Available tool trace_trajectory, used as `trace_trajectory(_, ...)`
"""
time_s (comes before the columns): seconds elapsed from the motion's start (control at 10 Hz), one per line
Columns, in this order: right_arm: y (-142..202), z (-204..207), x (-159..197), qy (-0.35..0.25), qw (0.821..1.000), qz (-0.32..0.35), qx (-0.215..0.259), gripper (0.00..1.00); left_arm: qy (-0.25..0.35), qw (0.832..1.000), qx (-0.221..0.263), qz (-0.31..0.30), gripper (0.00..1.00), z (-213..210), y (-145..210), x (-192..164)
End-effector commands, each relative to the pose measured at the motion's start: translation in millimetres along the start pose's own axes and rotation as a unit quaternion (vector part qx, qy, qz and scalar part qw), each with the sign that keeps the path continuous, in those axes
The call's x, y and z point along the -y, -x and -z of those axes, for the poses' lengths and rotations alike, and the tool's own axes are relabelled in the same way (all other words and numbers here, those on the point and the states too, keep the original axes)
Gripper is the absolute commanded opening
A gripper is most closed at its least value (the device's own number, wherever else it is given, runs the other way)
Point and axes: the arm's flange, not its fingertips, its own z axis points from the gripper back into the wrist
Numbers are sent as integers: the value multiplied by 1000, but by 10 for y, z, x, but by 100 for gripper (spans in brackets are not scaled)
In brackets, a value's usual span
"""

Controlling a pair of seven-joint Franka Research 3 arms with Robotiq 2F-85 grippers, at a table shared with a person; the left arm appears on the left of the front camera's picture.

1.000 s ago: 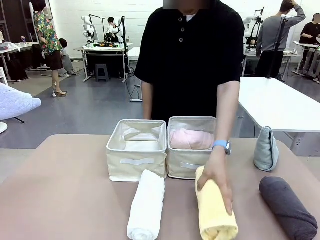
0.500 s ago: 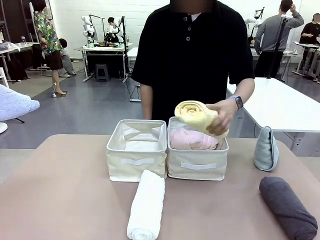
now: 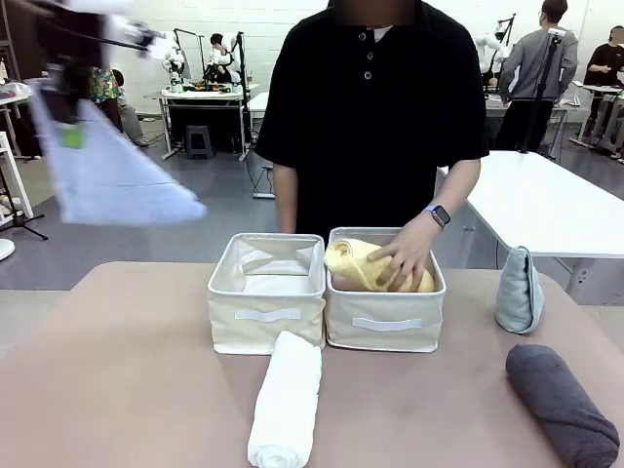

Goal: Sort the towels based on their folding style.
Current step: Pick up one triangle-folded towel and place it in the left Fabric basket.

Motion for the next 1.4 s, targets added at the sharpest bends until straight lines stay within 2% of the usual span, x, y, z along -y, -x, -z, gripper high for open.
trace_trajectory(0.0,-2,-12,15,-7,1000,-4,9,100,-57,995,-22,73,18,-32,-263,-389)
trace_trajectory(0.3,-2,-12,15,-7,1000,-4,9,100,-79,987,1,143,18,160,-1037,-607)
trace_trajectory(0.5,-2,-12,15,-7,1000,-4,9,100,-64,988,25,139,18,357,-1350,-603)
trace_trajectory(0.9,-2,-12,15,-7,1000,-4,9,100,-23,989,48,137,18,776,-1678,-626)
trace_trajectory(1.3,-2,-12,15,-7,1000,-4,9,100,17,986,29,161,18,1348,-2014,-598)
